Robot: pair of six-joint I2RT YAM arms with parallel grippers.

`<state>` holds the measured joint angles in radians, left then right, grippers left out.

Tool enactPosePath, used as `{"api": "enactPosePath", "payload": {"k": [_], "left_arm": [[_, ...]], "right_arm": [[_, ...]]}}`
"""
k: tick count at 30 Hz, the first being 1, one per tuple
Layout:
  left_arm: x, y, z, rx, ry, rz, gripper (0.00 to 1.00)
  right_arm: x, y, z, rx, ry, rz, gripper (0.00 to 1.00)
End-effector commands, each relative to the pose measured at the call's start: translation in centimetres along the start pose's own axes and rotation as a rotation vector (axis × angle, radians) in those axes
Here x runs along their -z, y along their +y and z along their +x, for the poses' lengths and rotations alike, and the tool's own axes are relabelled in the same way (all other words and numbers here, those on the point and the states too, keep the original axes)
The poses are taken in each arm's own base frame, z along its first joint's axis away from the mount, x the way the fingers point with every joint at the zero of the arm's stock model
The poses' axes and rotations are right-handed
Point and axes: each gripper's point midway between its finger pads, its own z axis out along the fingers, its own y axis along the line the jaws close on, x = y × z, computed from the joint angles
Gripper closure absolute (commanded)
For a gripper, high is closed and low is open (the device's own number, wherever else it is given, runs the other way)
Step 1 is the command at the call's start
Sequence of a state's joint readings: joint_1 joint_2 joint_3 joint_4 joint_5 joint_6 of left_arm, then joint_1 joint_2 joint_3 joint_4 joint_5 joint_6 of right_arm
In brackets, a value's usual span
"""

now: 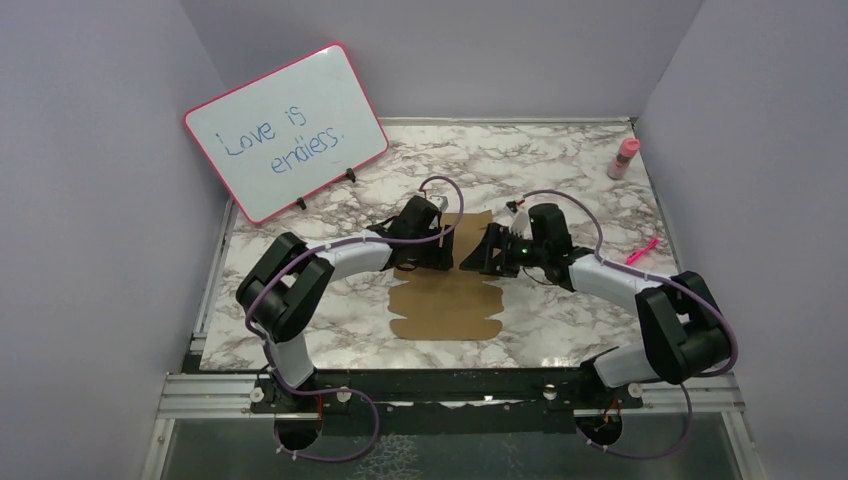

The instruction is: Fold the paper box

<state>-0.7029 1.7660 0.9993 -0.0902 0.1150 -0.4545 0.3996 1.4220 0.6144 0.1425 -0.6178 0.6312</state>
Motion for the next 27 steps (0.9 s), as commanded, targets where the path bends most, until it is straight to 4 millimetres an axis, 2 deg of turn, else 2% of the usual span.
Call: {"api": "enactPosePath", "payload": {"k": [1, 3, 5, 10, 13, 21, 27], "left_arm": [[-0.9, 0.9, 4.3, 0.028, 0.128, -0.013, 0.31], [-0.9, 0.9, 4.4, 0.029, 0.129, -0.012, 0.31], [-0.8, 0.9, 4.4, 0.030, 0.127, -0.014, 0.31], [-0.8, 1.0, 4.4, 0.029, 0.124, -0.018, 0.31], [-0.9, 1.0, 4.4, 0.028, 0.128, -0.016, 0.31], [-0.9, 1.0, 4.5, 0.029, 0.128, -0.018, 0.31], [-1.0, 1.0, 4.5, 0.031, 0.131, -0.018, 0.31]], "right_arm": [[-0.6, 2.2, -0.7, 0.025, 0.006, -0.075, 0.18], [-0.7, 2.3, -0.8, 0.033, 0.005, -0.068, 0.18], [-0.4, 1.2, -1.2, 0.033, -0.009, 0.017, 0.18], [1.8, -3.9, -1.9, 0.033, -0.092, 0.350, 0.18], [2.3, -5.9, -1.5, 0.025, -0.105, 0.440, 0.18], [1.0, -7.4, -0.7, 0.002, -0.103, 0.436, 0.18], [0.0, -7.1, -0.5, 0.019, -0.091, 0.382, 0.18]]}}
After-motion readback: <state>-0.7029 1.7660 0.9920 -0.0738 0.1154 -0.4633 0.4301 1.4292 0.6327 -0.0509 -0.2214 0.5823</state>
